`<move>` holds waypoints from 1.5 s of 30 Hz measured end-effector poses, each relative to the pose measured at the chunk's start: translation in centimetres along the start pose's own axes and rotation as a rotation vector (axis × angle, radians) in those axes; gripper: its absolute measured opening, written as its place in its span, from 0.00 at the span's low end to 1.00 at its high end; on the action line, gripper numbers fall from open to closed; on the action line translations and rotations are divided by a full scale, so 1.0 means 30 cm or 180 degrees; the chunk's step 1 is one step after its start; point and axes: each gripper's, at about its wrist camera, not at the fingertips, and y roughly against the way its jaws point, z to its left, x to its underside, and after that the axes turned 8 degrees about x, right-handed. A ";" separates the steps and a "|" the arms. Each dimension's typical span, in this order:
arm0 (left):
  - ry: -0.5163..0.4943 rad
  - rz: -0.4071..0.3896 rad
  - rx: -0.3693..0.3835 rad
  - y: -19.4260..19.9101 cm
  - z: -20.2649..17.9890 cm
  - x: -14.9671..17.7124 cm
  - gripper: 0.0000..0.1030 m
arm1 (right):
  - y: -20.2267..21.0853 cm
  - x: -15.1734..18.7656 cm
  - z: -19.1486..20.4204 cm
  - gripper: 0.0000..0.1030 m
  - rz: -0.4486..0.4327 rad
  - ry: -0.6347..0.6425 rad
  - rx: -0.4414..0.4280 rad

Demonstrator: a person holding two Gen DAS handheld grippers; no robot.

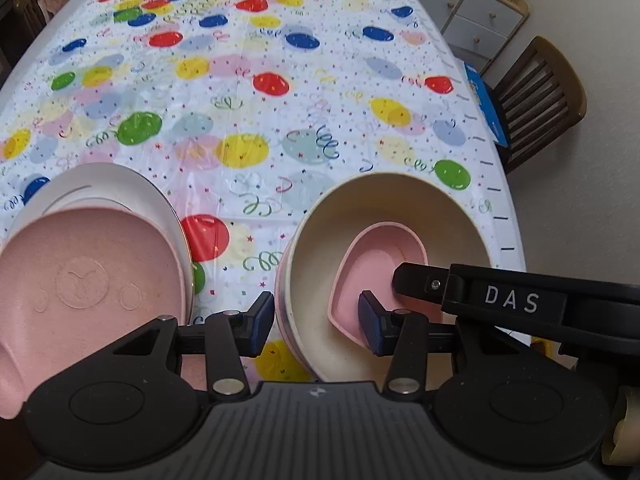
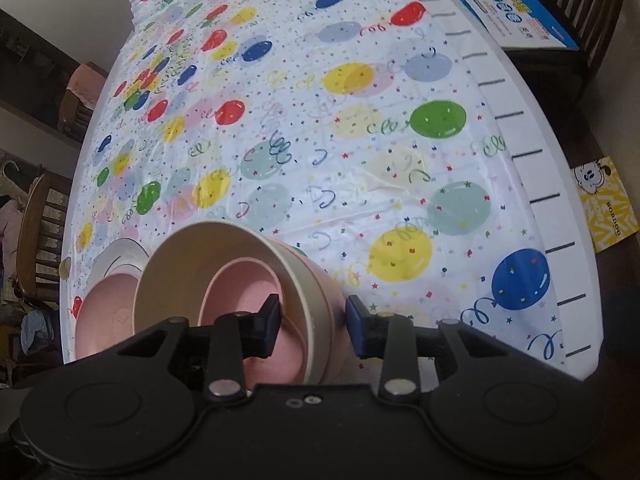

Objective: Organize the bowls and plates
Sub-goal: 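Carry the nested bowls onto the pink bear plate stack with both grippers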

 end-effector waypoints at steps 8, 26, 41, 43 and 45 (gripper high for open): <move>0.0078 -0.0175 -0.0073 0.147 0.006 -0.025 0.44 | 0.121 -0.032 0.074 0.32 -0.0156 0.0202 -0.0039; 0.0130 -0.0353 -0.0132 0.391 0.320 0.011 0.44 | 0.218 0.035 0.437 0.32 -0.0370 0.0553 -0.0114; 0.0095 -0.0178 -0.0094 0.338 0.567 0.039 0.44 | 0.071 0.147 0.667 0.32 -0.0248 0.0487 0.0012; 0.0068 -0.0160 -0.0090 0.322 0.580 0.041 0.44 | 0.049 0.155 0.678 0.32 -0.0231 0.0461 0.0037; 0.0038 -0.0152 -0.0084 0.307 0.587 0.041 0.44 | 0.029 0.160 0.681 0.32 -0.0205 0.0415 0.0059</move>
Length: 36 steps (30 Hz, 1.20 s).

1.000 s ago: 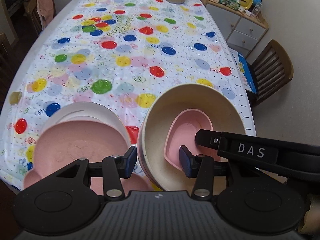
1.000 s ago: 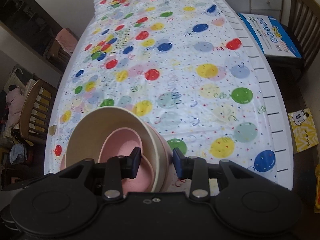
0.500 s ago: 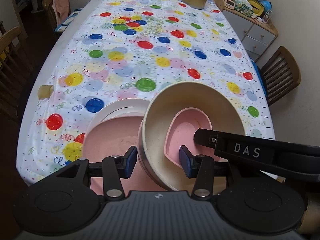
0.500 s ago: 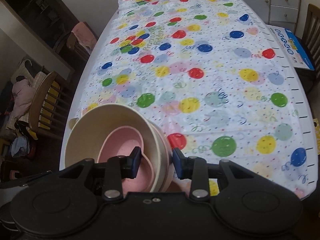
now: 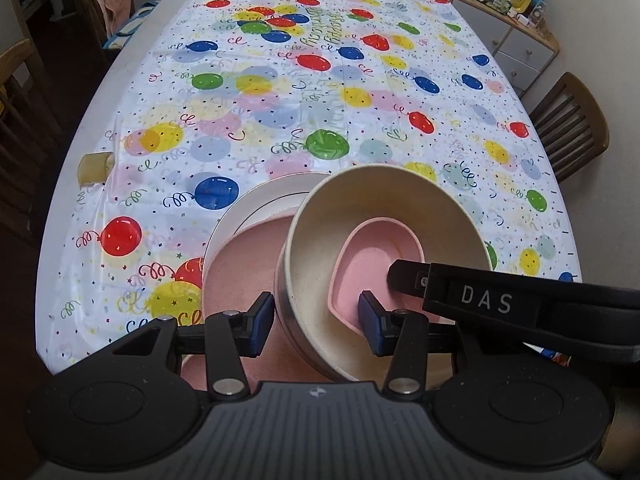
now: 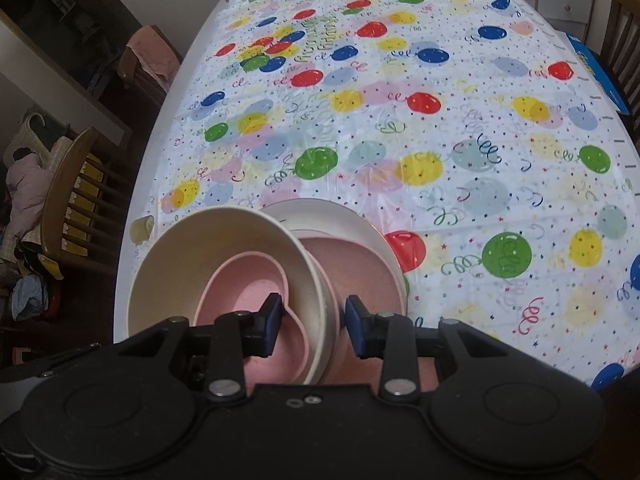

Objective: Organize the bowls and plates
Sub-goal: 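Carry the nested bowls onto the pink bear plate stack with both grippers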

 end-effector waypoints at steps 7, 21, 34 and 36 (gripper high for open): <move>-0.0116 -0.0010 0.0038 -0.036 0.004 -0.003 0.44 | -0.042 0.014 0.002 0.32 0.0037 -0.0094 0.0082; -0.0218 0.0020 0.0069 -0.081 0.008 -0.005 0.44 | -0.075 0.016 -0.017 0.32 0.0058 -0.0218 0.0165; -0.0200 0.0018 0.0079 -0.093 0.031 -0.002 0.44 | -0.096 0.017 -0.015 0.34 0.0097 -0.0230 0.0160; -0.0207 0.0006 0.0090 -0.089 0.032 -0.002 0.44 | -0.095 0.016 -0.013 0.34 0.0084 -0.0229 0.0158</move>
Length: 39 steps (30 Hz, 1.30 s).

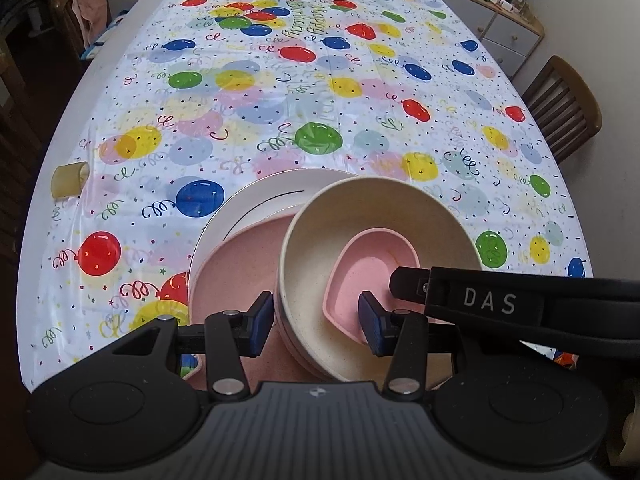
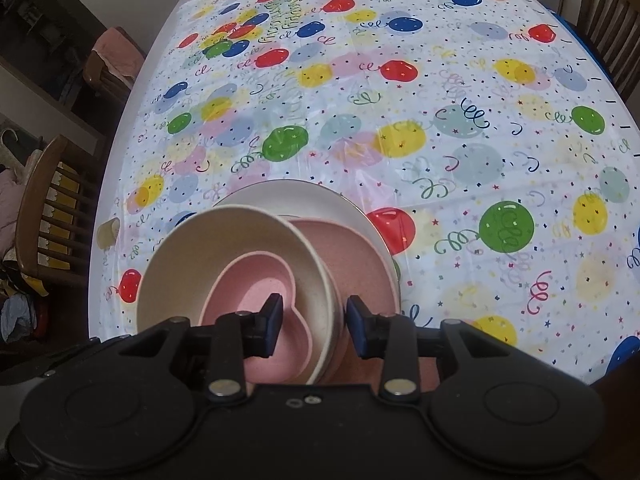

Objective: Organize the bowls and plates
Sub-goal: 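Carry the nested bowls onto the pink bear plate stack with both grippers, then open both grippers and lift them off the cream bowl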

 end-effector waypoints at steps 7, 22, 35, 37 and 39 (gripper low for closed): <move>-0.0033 -0.0049 0.0029 0.023 -0.001 0.004 0.45 | 0.012 0.002 -0.003 0.37 -0.0021 0.0002 -0.0048; -0.0198 -0.0319 -0.0045 0.133 0.004 0.044 0.58 | 0.126 0.035 -0.023 0.58 -0.0306 0.0168 -0.0150; -0.0492 -0.0717 0.0008 0.261 -0.039 0.134 0.66 | 0.288 0.117 -0.049 0.77 -0.0866 0.0547 -0.0535; -0.0523 -0.0791 0.0017 0.283 -0.050 0.152 0.72 | 0.319 0.132 -0.051 0.78 -0.0980 0.0606 -0.0593; -0.0559 -0.0864 0.0057 0.305 -0.057 0.167 0.75 | 0.348 0.148 -0.051 0.85 -0.1085 0.0685 -0.0618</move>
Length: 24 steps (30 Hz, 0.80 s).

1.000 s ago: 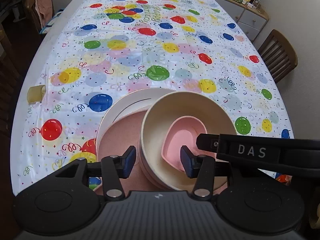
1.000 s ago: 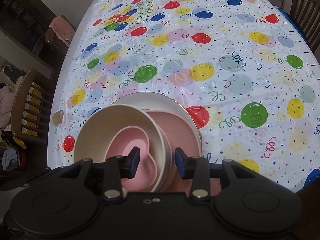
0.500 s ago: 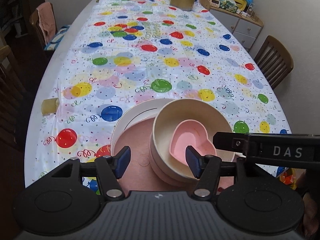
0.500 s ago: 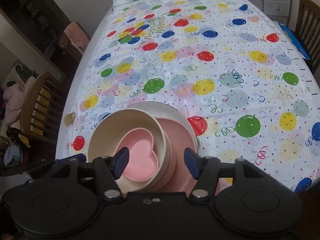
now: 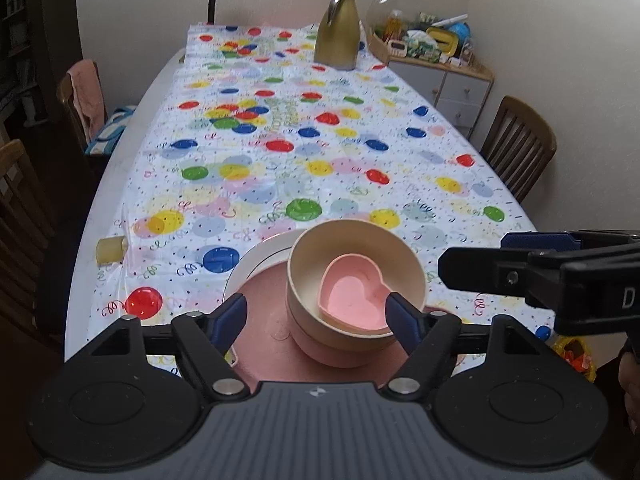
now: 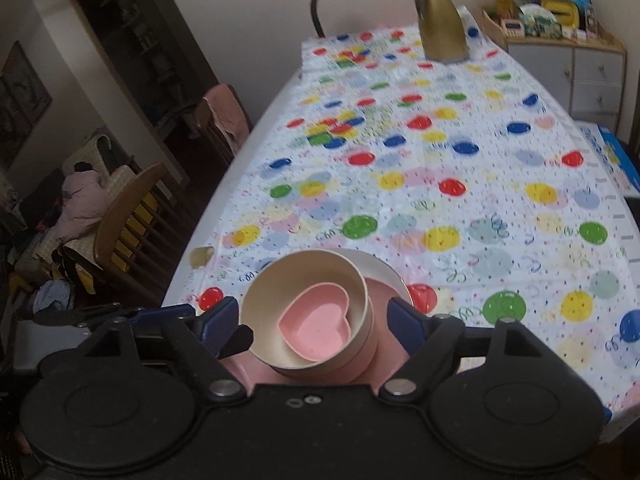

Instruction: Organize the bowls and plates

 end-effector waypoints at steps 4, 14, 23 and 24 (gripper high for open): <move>-0.0056 -0.0147 0.0048 0.052 -0.021 0.017 0.79 | 0.047 0.013 0.005 0.87 -0.0093 0.0141 -0.0017; -0.0038 -0.0366 0.0089 0.145 -0.040 0.044 1.00 | 0.164 0.068 -0.004 0.99 -0.0429 0.0201 -0.0005; 0.0172 -0.0355 -0.0012 0.211 -0.024 0.077 1.00 | 0.229 0.131 -0.003 1.00 -0.0681 0.0199 -0.0021; 0.0187 -0.0352 -0.0032 0.214 -0.023 0.079 1.00 | 0.234 0.140 -0.001 1.00 -0.0693 0.0205 -0.0022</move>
